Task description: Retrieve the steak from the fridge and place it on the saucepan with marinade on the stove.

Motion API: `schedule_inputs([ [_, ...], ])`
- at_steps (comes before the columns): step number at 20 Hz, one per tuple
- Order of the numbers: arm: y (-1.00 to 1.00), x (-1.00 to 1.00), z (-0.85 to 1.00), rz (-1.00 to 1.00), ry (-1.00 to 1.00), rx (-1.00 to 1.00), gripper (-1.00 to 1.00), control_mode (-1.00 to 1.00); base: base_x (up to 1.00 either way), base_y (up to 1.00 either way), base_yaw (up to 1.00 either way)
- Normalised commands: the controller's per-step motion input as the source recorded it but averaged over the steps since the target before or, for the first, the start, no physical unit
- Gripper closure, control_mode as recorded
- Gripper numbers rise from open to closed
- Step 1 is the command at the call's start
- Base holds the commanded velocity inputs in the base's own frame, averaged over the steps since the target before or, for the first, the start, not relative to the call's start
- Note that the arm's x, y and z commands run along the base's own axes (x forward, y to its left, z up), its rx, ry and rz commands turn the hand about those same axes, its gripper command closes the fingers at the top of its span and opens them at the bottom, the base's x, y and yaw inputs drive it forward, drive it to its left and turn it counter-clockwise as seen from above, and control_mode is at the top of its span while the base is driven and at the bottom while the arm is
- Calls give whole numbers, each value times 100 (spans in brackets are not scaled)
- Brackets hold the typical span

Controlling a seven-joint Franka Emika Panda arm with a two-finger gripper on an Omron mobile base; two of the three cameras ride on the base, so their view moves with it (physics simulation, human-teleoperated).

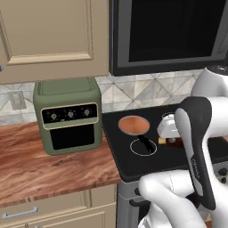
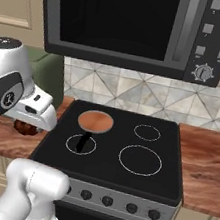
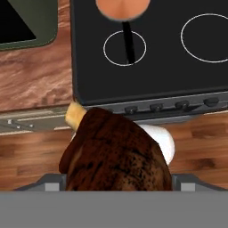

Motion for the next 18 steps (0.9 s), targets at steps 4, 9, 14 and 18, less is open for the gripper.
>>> schedule_inputs([
  [4, -11, 16, -23, 0, 18, 0, 100, -100, 0, 0, 0],
  [9, -2, 37, -23, 0, 13, 0, 100, -100, 0, 0, 0],
  [14, 0, 42, -33, 0, 13, 0, 100, -100, 0, 0, 0],
  [18, -2, 41, -29, 0, 6, 0, 100, -100, 0, 0, 0],
])
